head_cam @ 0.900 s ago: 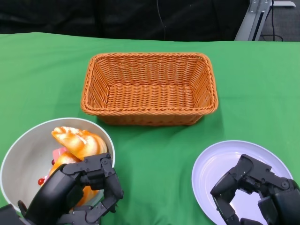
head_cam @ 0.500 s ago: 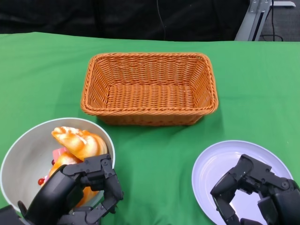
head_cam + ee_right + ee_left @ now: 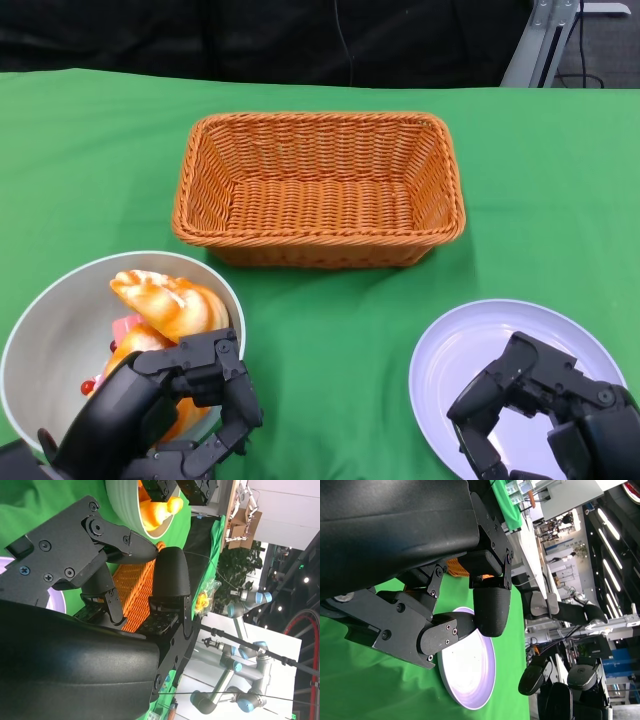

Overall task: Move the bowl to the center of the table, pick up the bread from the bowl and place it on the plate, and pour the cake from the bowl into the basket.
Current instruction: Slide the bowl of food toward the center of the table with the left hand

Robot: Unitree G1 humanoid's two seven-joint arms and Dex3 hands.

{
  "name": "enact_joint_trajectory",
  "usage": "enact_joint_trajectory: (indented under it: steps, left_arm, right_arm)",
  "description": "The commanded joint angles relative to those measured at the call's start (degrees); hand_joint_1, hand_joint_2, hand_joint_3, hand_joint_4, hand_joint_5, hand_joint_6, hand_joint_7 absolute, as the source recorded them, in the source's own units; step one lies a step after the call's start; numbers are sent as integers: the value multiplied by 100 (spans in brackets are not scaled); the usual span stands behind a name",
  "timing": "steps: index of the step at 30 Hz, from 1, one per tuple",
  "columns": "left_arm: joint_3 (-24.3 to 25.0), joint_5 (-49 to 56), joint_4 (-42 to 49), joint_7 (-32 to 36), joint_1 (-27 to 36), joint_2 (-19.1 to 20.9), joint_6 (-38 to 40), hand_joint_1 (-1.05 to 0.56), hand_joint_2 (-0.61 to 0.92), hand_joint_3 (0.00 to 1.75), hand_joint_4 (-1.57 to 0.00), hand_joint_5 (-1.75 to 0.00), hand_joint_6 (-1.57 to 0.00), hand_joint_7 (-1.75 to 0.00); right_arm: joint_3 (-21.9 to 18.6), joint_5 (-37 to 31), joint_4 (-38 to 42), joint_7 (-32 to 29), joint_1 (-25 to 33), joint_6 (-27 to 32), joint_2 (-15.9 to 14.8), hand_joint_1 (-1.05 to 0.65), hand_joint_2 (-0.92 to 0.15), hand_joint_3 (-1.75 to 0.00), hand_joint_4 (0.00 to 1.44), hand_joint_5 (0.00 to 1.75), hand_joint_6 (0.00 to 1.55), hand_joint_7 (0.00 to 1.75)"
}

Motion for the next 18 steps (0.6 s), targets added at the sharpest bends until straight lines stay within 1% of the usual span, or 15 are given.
enact_joint_trajectory:
  steps: [1, 11, 13, 18]
  left_arm:
    - [17, -21, 2, -20, 13, 66, -48, -19, 70, 82, -69, -175, -69, -143]
    - [86, 24, -32, 42, -6, 89, -29, -19, 72, 82, -69, -174, -70, -142]
    - [158, 30, -89, 114, -27, 99, 36, -18, 72, 82, -69, -174, -70, -143]
    - [347, 49, -186, 293, -106, 124, 165, -15, 71, 85, -71, -171, -70, -143]
  right_arm:
    - [-3, -5, -33, -32, 38, -59, -47, -23, -50, -99, 81, 159, 74, 136]
    - [32, 28, 67, -24, -18, -129, -26, -24, -49, -100, 80, 160, 73, 138]
    - [56, 15, 22, -33, -1, -47, -15, -25, -49, -99, 79, 160, 72, 138]
    - [94, -36, 34, -67, -25, -56, -11, -25, -49, -100, 80, 158, 74, 136]
